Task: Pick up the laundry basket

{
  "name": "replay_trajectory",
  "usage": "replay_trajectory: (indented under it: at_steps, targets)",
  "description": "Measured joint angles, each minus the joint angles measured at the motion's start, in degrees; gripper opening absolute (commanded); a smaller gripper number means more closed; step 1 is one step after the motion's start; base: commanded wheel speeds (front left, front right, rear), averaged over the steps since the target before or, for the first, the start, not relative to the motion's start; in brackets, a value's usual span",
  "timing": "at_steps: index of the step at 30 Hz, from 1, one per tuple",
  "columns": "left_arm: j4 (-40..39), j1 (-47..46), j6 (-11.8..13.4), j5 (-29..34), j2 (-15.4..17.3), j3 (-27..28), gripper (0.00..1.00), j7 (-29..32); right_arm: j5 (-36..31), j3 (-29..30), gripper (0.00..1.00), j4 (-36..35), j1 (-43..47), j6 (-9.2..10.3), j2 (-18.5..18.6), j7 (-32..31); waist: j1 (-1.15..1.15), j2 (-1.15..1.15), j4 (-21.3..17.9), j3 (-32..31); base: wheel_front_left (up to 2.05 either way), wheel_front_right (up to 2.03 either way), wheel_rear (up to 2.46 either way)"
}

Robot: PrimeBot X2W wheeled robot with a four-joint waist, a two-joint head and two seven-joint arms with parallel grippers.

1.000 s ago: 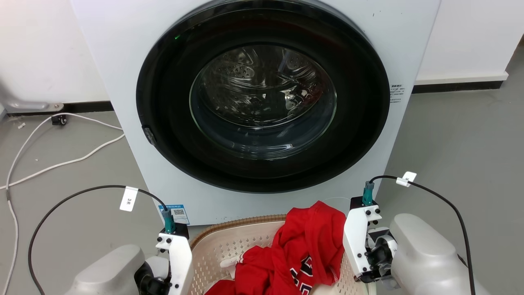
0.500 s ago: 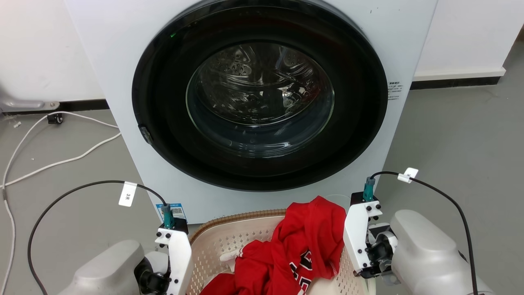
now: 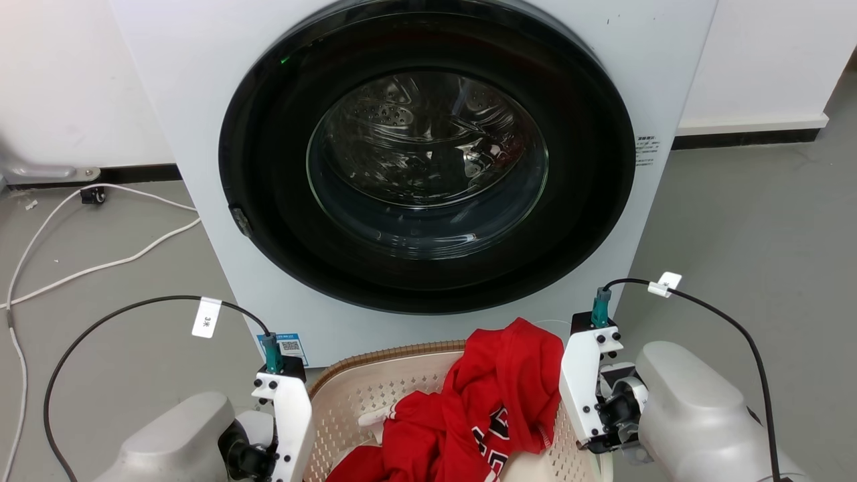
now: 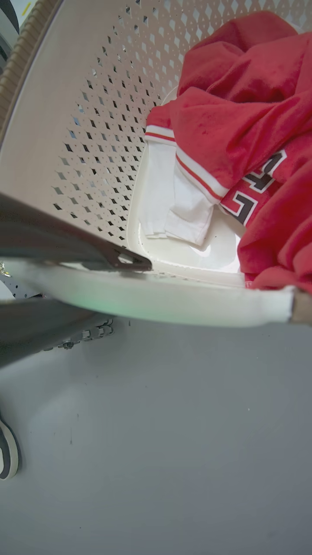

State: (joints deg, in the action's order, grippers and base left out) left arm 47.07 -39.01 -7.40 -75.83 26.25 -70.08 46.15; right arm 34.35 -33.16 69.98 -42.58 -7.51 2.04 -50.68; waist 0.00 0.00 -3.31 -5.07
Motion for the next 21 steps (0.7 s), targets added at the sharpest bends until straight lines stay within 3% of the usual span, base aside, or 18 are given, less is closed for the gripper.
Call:
replay_trajectory:
  at_steps: [21]
  targets:
    - [1.25,-0.08,0.0,-1.16,-0.32,-0.15,0.0,0.77,2.8,-2.02,0.0,1.0,-0.62,0.0,0.02,0.8,0.0,0.0,-0.16,-0.05,0.0,0.0,0.0]
